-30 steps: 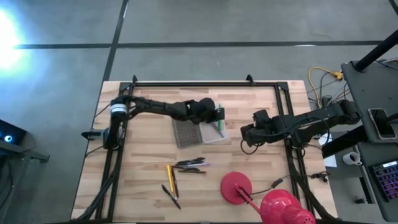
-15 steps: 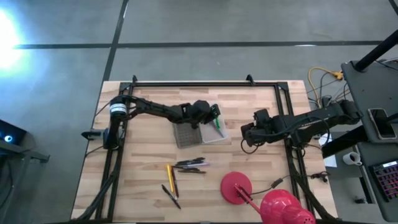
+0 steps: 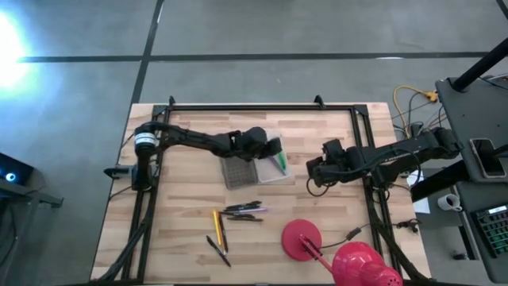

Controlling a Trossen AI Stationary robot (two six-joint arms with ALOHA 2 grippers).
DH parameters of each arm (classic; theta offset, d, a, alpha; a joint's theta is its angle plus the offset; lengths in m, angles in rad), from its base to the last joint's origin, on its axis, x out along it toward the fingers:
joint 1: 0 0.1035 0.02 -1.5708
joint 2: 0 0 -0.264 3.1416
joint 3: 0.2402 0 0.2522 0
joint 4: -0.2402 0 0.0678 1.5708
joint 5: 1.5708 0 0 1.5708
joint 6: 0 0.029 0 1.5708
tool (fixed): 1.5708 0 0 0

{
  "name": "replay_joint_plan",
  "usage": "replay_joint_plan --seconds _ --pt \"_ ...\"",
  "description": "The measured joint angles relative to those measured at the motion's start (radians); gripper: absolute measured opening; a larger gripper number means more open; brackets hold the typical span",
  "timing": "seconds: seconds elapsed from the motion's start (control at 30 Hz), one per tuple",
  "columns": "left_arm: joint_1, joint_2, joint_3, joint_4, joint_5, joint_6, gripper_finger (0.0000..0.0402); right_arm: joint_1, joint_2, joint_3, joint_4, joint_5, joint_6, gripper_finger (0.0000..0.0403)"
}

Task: Pick & place school supplies into a supply box
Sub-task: Put the black pen into the black supply box

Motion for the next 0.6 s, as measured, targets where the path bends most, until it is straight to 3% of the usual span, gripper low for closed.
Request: replay_joint_plan --seconds 0.1,0.17,0.3,0.37,0.47,0.53,0.6 --pt "-0.029 -0.076 -0.005 -0.085 0.162 0.390 0.0153 0.001 0.000 -0.004 0.069 0.000 -0.123 0.0209" --pt "-0.064 -0.132 -0.005 -0.239 0.248 0.598 0.0151 0.002 0.001 -0.006 0.129 -0.001 -0.221 0.0209" --pt "-0.149 -0.243 -0.008 -0.612 0.244 0.790 0.0150 0.002 0.003 -0.010 0.224 -0.003 -0.360 0.0209" --pt "-0.189 -0.295 -0.023 -0.748 0.205 0.765 0.0150 0.002 0.009 -0.011 0.246 -0.003 -0.382 0.0209" --pt "-0.248 -0.377 -0.067 -0.872 0.120 0.516 0.0150 0.002 0.025 -0.011 0.252 -0.003 -0.374 0.0209" --pt "-0.300 -0.430 -0.116 -0.889 0.083 0.365 0.0150 0.002 0.043 -0.012 0.252 -0.004 -0.372 0.0209" --pt "-0.374 -0.488 -0.174 -0.850 0.065 0.373 0.0150 0.002 0.064 -0.012 0.254 -0.005 -0.374 0.0209"
